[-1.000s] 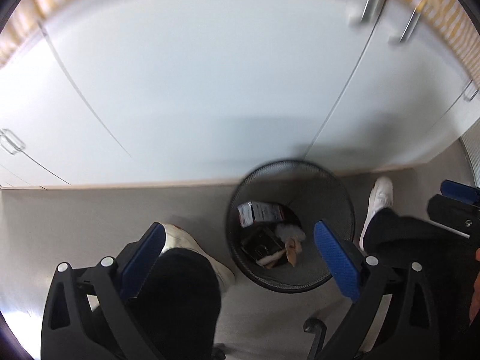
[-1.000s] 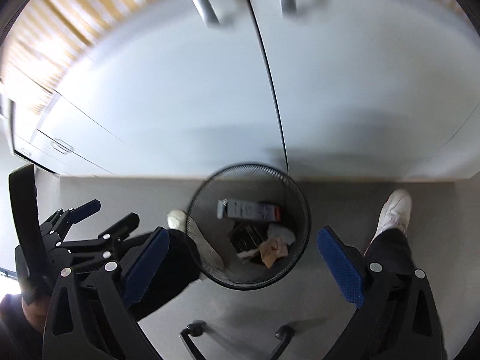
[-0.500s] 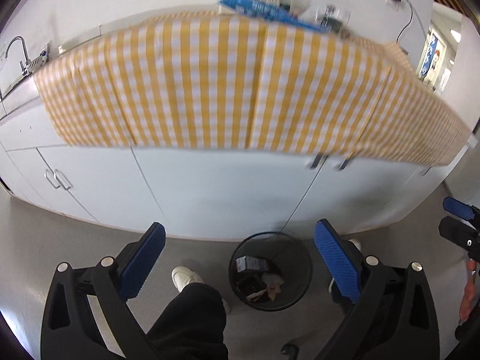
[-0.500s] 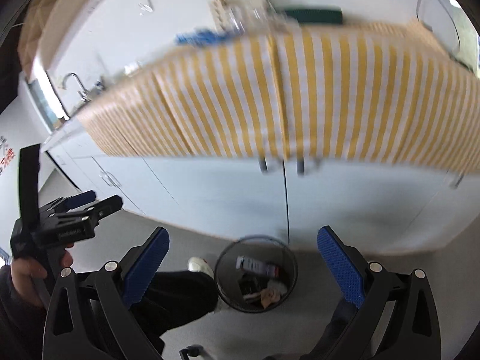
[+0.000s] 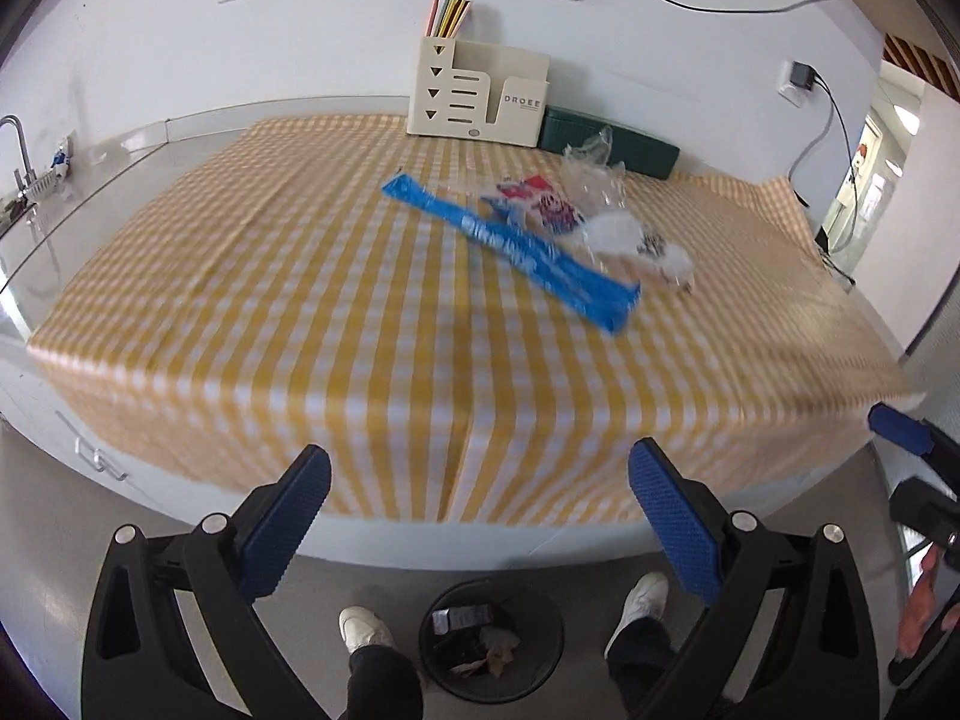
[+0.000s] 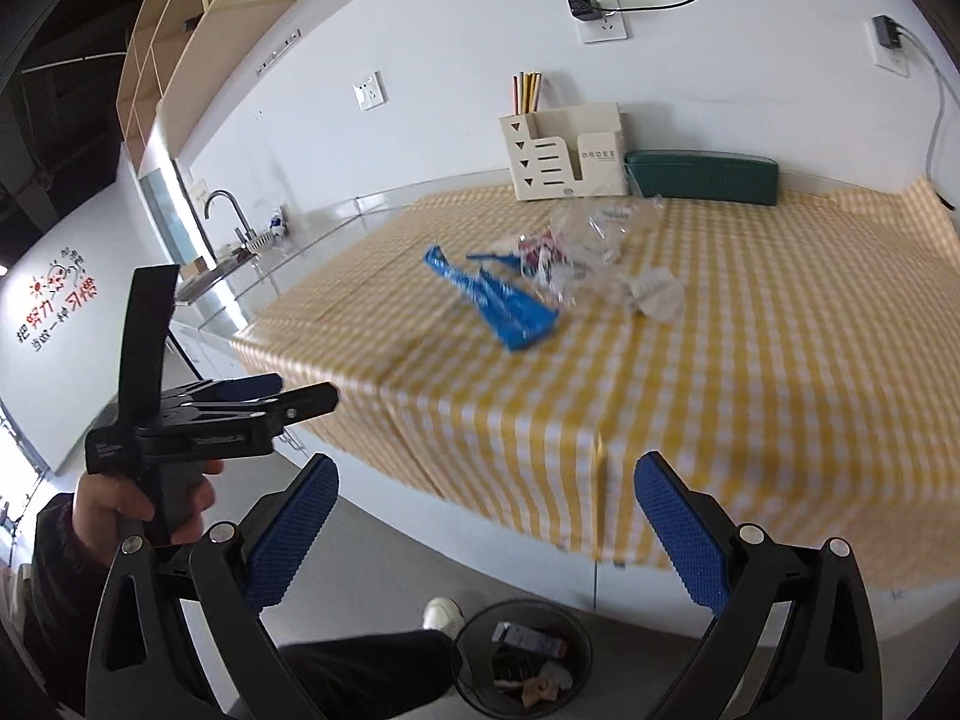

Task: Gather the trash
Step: 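Raise both tools back toward the remaining trash on the counter, then grasp the blue wrapper with the left tool while the right tool grasps the snack bag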

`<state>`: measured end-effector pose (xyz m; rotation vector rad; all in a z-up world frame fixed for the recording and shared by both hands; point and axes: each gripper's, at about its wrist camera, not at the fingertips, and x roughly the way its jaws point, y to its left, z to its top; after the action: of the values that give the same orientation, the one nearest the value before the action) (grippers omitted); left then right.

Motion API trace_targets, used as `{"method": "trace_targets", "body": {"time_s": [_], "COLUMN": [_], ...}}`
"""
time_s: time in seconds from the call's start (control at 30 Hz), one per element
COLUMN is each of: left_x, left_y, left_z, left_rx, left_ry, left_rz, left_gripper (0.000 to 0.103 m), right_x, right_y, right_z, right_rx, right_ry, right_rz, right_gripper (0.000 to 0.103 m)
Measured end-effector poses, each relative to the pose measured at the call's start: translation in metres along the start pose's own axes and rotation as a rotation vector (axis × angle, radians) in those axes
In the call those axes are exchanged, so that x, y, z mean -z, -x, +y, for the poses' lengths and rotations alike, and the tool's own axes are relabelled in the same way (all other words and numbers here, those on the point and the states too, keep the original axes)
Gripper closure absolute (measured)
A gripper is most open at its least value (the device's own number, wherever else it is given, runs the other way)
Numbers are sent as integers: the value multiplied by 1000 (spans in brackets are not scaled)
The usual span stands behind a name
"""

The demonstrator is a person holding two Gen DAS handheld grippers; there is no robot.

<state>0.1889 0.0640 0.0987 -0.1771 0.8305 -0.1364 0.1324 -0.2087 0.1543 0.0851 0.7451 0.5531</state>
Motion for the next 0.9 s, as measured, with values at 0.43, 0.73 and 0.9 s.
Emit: {"method": "trace_targets", "body": {"time_s": [0.43,0.73,0.9], "left_x": [-105,-126,-126], "left_y": [-116,-152,-164], "left_z": [9,6,7], "left_rx": [-80,-64,-54], "left_ry": [61,47,51], "left_rz": [47,95,140], "left_gripper": [4,7,23], "right_x": [-73,-96,-103], "right_y": [-106,-144,-168], "right_z": [-53,-60,-66], "right_rx": [-62,-72,-92], "right_ry": [41,84,76], "right_rz": [40,95,141], "right_gripper": [4,18,46]}}
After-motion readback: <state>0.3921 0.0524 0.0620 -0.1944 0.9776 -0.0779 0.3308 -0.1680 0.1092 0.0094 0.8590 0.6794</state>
